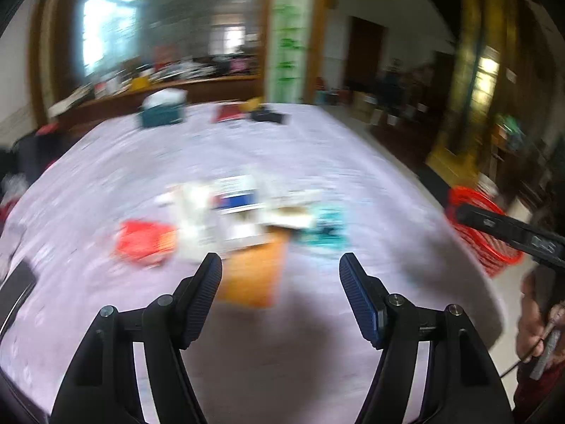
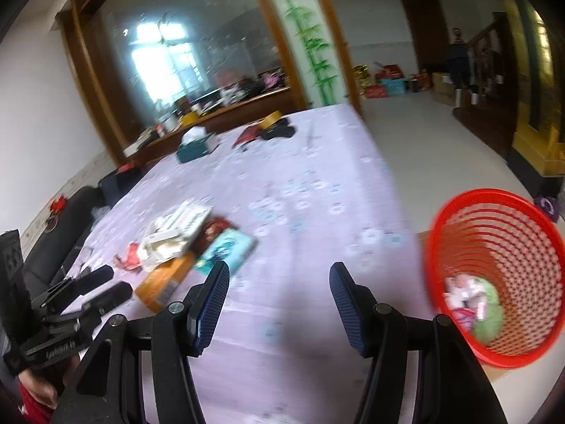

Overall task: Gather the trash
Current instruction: 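Move both open tools back from the basket toward the table, then grasp the torn red carton with the left tool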

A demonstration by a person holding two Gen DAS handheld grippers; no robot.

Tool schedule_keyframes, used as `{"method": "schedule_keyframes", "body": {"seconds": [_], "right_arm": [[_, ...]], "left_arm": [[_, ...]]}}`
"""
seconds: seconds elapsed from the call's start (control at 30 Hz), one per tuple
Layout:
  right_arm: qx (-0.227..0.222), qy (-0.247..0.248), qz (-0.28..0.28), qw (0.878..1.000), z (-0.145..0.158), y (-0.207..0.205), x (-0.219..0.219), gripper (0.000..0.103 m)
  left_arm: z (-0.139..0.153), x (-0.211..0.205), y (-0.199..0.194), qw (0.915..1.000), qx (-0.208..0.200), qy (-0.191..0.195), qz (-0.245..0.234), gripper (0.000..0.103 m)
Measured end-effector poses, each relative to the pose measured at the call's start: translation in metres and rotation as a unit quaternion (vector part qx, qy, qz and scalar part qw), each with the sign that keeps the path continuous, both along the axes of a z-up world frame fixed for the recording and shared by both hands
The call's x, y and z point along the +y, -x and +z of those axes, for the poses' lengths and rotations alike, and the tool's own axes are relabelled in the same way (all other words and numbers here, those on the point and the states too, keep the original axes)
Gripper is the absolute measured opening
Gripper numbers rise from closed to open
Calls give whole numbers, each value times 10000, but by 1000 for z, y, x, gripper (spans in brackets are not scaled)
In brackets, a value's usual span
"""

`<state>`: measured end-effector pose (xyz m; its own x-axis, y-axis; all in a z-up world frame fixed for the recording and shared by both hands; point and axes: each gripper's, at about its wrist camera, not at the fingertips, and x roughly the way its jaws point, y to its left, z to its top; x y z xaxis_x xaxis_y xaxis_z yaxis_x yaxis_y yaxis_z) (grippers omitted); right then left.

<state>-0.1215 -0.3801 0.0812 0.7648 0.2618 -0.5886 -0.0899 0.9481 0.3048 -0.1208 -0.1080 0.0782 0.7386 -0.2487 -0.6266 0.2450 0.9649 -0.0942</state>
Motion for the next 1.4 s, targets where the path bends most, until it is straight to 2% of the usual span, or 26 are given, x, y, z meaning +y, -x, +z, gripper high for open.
{"method": "schedule_keyframes", "body": {"seconds": [0.13,0.27,0.3,0.37,0.5,0.57,0.67,0.73,0.8,0.83,0.97,1.03,1.23,1.4], "right_arm": [[-64,123,277,9995,3,-5,29,64],[-89,203,503,9985,4,-8,54,64],[-86,208,548,9982,3,-8,57,64],[-90,231,598,9979,3,-7,64,64],[-103,286,582,9978,3,-5,64,64],[-114,295,536,9981,5,-4,62,64],[-117,292,489,9983,5,-4,57,64],[-92,253,492,9984,6,-6,55,64],[-43,195,559,9982,6,-9,55,64],[-30,172,589,9981,7,-12,56,64],[69,7,888,9960,14,-31,69,64],[210,-135,1017,9945,13,-46,79,68],[584,-109,1123,9919,-6,-91,108,70],[908,-79,1096,9898,-29,-118,125,70]], "left_arm": [[-6,73,-14,9947,290,507,844,68],[-21,131,-40,9772,804,1269,1499,67],[-26,138,-46,9731,931,1439,1538,65],[-34,149,-60,9656,1163,1726,1561,54],[-49,147,-85,9573,1466,1868,1651,48],[-55,142,-97,9551,1549,1836,1732,39],[-65,139,-109,9527,1658,1850,1754,32],[-70,137,-115,9527,1694,1765,1803,26],[-70,134,-115,9577,1542,1552,1867,14],[-71,132,-114,9596,1504,1476,1865,13],[-67,127,-105,9681,1239,1290,1754,10],[-62,124,-98,9726,1084,1191,1675,8],[-49,119,-73,9810,755,988,1491,6],[-47,116,-62,9848,674,902,1326,6]]}}
